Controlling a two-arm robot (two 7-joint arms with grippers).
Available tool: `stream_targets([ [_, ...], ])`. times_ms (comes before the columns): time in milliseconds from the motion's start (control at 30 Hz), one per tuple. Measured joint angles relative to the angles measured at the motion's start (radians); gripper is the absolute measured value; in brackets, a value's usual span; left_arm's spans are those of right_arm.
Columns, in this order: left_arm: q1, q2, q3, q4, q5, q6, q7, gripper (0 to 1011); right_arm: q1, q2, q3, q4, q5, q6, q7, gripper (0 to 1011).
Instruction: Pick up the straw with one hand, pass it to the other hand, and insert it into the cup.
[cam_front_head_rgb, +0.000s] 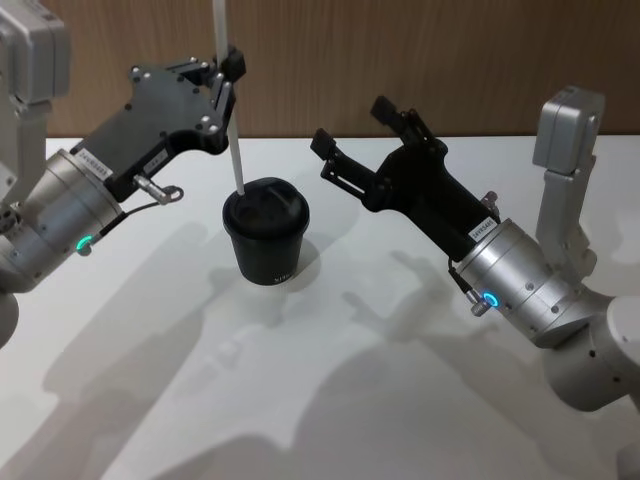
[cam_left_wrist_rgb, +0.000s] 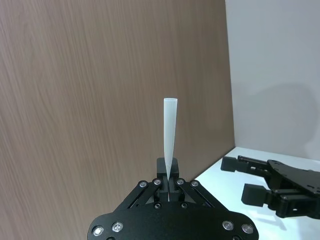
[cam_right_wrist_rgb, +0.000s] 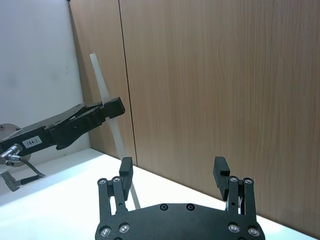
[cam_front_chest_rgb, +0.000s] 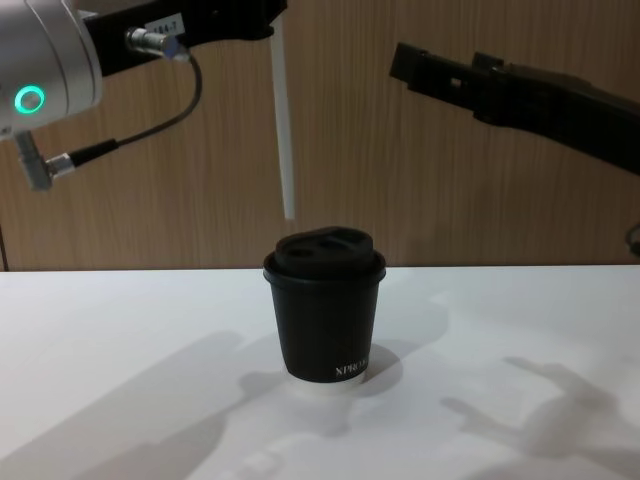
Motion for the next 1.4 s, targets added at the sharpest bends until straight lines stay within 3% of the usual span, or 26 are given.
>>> stream_targets([
  [1400, 0.010, -0.040, -0.038, 0.052, -0.041, 0.039, -0.046, 7, 0.000, 0.000, 0.000, 0.000, 0.000, 0.000, 0.000, 1001],
])
